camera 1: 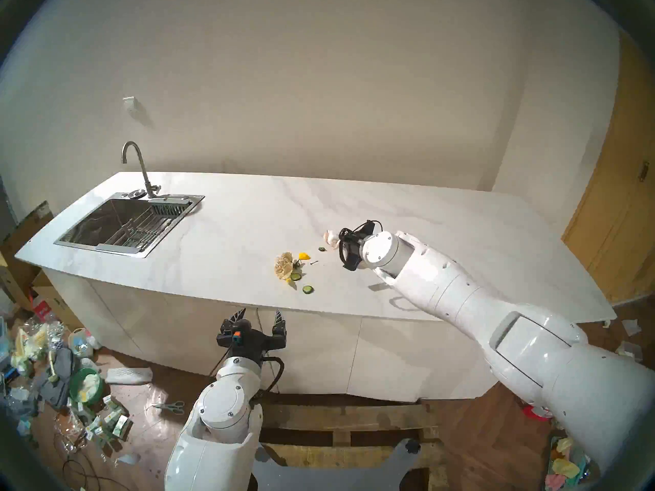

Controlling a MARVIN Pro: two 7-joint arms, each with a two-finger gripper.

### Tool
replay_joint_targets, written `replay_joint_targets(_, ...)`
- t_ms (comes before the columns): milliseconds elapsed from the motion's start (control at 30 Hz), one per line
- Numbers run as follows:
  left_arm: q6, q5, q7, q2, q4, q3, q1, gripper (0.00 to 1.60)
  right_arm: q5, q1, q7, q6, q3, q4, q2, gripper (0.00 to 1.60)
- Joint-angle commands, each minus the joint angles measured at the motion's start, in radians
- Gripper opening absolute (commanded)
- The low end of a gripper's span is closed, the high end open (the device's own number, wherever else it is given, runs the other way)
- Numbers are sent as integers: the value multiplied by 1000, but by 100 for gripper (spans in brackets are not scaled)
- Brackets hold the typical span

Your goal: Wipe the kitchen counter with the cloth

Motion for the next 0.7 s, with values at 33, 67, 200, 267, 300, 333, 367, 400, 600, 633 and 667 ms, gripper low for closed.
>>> replay_joint_targets(33, -7, -1, -4, 1, -26, 2, -7, 160, 3, -37, -19, 3, 34, -126, 119, 0)
replay_joint_targets(67, -7, -1, -4, 1, -28, 2, -6, 160, -3, -44, -28, -4, 32, -139, 122, 0)
replay_joint_targets(200, -6, -2, -6, 2, -30, 2, -4, 160, -10, -87, -119, 74, 51, -232, 110, 0)
replay_joint_targets(267, -6, -1, -5, 2, -29, 2, -5, 160, -22, -58, -131, 65, 40, -153, 33, 0)
replay_joint_targets(300, -6, -1, -5, 2, -29, 2, -5, 160, -22, -58, -131, 65, 40, -153, 33, 0)
replay_joint_targets(333, -6, -1, -5, 2, -29, 2, -5, 160, -22, -58, -131, 65, 40, -153, 33, 0)
replay_joint_targets(367, -6, -1, -5, 2, -29, 2, -5, 160, -22, -58, -131, 65, 40, -153, 33, 0)
replay_joint_targets(400, -6, -1, -5, 2, -29, 2, -5, 160, -22, -58, -131, 65, 40, -153, 33, 0)
replay_joint_targets(600, -6, -1, -3, 1, -25, 2, -7, 160, -14, -19, -140, 83, -8, -146, -4, 0)
replay_joint_targets(633, -6, -1, -3, 1, -24, 2, -8, 160, -13, -11, -139, 86, -17, -151, -2, 0)
replay_joint_targets(667, -6, 0, -3, 1, -23, 2, -8, 160, -12, -4, -139, 90, -18, -145, -14, 0)
